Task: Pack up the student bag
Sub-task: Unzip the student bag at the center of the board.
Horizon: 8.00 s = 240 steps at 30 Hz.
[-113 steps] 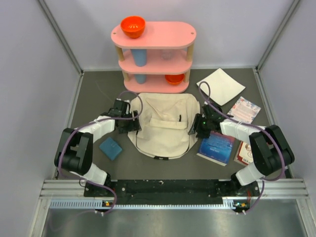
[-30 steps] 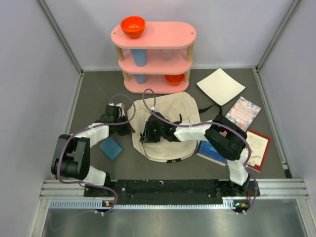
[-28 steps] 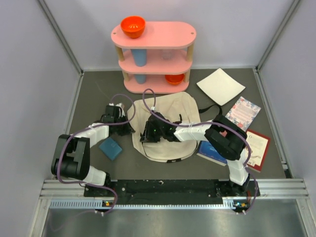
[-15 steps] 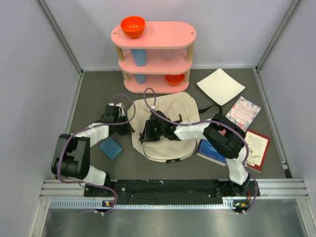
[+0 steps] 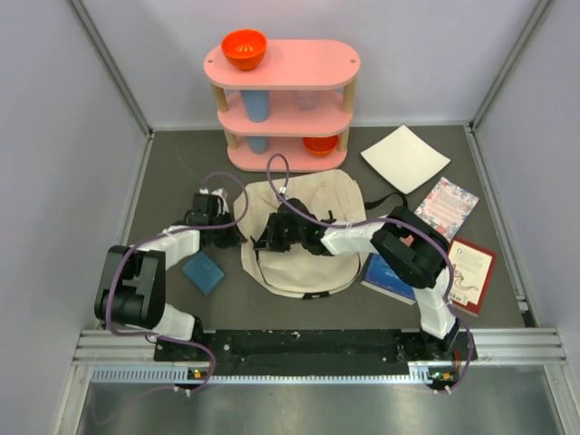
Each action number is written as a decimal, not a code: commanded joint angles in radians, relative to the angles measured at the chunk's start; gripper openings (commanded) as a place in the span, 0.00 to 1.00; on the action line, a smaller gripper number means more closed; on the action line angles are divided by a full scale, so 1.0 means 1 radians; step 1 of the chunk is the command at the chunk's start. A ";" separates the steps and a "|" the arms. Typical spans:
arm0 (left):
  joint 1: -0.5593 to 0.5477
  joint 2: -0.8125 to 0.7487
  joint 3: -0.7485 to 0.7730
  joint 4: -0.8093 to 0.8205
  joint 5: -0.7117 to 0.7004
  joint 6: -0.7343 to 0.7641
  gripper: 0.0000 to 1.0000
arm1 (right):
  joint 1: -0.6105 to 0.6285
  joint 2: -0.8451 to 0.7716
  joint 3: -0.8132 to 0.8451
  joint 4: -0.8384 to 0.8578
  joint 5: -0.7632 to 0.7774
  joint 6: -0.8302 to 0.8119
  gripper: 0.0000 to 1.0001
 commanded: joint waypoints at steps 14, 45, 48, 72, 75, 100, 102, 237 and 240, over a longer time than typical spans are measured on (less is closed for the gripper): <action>-0.007 0.020 0.001 -0.039 0.045 0.010 0.00 | -0.014 0.013 0.004 0.012 0.023 -0.029 0.23; 0.074 0.068 0.072 -0.070 -0.023 -0.009 0.00 | 0.058 -0.270 -0.206 0.063 -0.098 -0.190 0.00; 0.086 0.065 0.076 -0.067 -0.031 -0.013 0.00 | 0.084 -0.287 -0.216 0.003 -0.081 -0.218 0.00; 0.140 0.069 0.044 0.002 0.092 -0.029 0.00 | 0.121 -0.378 -0.312 0.021 -0.007 -0.153 0.36; 0.140 0.068 0.030 -0.002 0.098 -0.026 0.00 | 0.118 -0.329 -0.187 -0.083 0.031 -0.220 0.48; 0.107 -0.148 -0.128 0.037 0.230 -0.081 0.80 | 0.120 -0.146 -0.283 0.173 0.040 0.318 0.61; 0.085 -0.152 -0.135 0.059 0.229 -0.098 0.80 | 0.120 -0.134 -0.298 0.222 0.046 0.354 0.58; -0.641 -0.119 0.251 -0.400 -0.058 0.405 0.28 | 0.150 -0.869 -0.742 -0.040 0.434 -0.081 0.00; -0.641 -0.118 0.250 -0.401 -0.067 0.401 0.03 | 0.150 -0.870 -0.742 -0.048 0.439 -0.075 0.00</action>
